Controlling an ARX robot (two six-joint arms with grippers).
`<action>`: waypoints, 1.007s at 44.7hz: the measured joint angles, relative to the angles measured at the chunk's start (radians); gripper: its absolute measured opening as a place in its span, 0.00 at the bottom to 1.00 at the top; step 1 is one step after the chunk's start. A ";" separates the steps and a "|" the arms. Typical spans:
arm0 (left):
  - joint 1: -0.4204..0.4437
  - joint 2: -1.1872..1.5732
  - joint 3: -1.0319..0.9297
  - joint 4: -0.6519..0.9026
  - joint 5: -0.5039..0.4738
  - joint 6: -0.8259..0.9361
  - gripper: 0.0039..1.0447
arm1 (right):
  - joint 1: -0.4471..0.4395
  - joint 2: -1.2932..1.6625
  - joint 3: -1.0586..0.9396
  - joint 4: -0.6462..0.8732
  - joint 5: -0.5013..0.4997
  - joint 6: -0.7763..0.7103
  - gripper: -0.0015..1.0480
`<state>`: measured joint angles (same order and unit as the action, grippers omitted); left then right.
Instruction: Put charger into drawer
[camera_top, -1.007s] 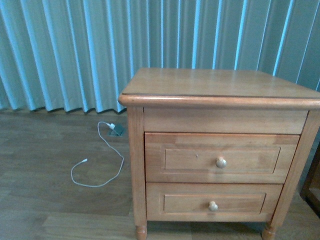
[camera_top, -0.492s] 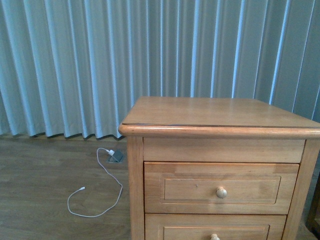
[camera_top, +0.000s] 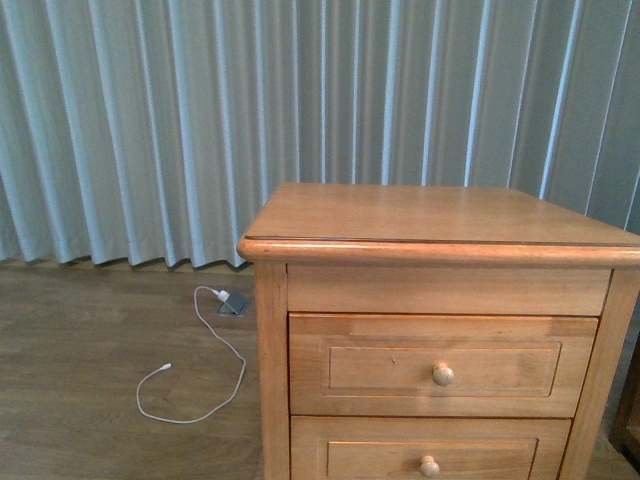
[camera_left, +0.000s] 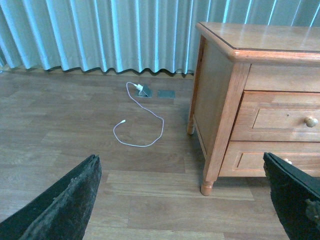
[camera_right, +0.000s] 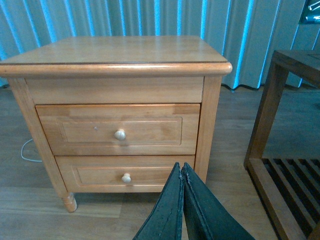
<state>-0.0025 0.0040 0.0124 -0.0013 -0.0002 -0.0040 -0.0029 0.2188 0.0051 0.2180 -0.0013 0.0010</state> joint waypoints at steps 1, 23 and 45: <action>0.000 0.000 0.000 0.000 0.000 0.000 0.94 | 0.000 -0.005 0.000 -0.006 0.000 0.000 0.02; 0.000 0.000 0.000 0.000 0.000 0.000 0.94 | 0.000 -0.213 0.000 -0.216 0.000 0.000 0.02; 0.000 0.000 0.000 0.000 0.000 0.000 0.94 | 0.000 -0.215 0.000 -0.217 0.000 -0.001 0.17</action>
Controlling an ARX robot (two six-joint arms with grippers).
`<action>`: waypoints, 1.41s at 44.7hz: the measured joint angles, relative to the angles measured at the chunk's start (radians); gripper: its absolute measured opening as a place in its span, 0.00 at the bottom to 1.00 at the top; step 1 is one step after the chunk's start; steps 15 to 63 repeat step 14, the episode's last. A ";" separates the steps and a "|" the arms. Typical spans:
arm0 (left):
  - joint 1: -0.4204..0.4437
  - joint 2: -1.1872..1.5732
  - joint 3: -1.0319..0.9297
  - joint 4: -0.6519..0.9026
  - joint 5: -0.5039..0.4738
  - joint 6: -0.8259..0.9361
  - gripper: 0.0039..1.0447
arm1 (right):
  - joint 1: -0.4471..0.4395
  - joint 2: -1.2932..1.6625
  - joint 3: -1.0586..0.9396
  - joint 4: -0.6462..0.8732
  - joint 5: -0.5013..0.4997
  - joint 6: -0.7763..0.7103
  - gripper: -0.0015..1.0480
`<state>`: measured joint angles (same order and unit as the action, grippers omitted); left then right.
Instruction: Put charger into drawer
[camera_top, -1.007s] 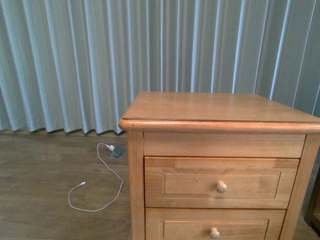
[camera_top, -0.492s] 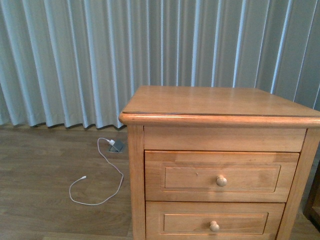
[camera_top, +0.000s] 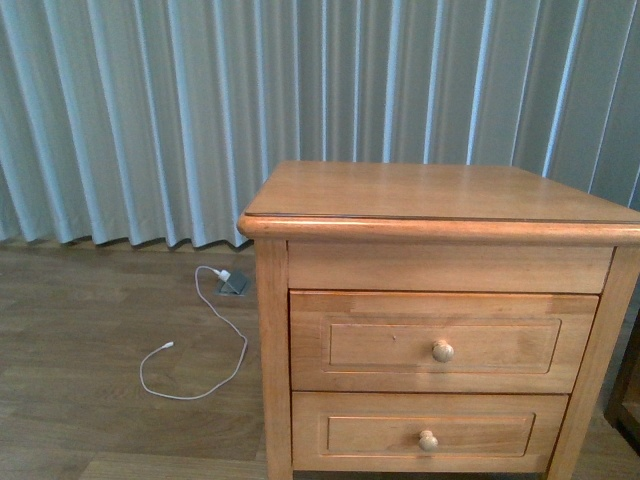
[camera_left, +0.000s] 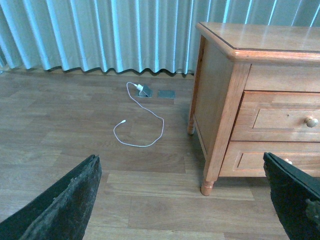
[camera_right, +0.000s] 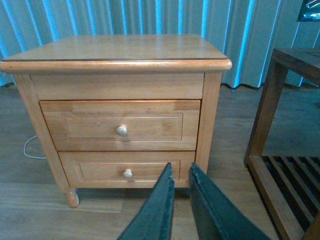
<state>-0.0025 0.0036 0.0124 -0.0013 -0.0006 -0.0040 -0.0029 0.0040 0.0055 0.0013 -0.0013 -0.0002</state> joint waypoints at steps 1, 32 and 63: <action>0.000 0.000 0.000 0.000 0.000 0.000 0.94 | 0.000 0.000 0.000 0.000 0.000 0.000 0.20; 0.000 0.000 0.000 0.000 0.000 0.000 0.94 | 0.000 0.000 0.000 0.000 0.000 0.000 0.64; 0.000 0.000 0.000 0.000 0.000 0.000 0.94 | 0.000 0.000 0.000 0.000 0.000 0.000 0.64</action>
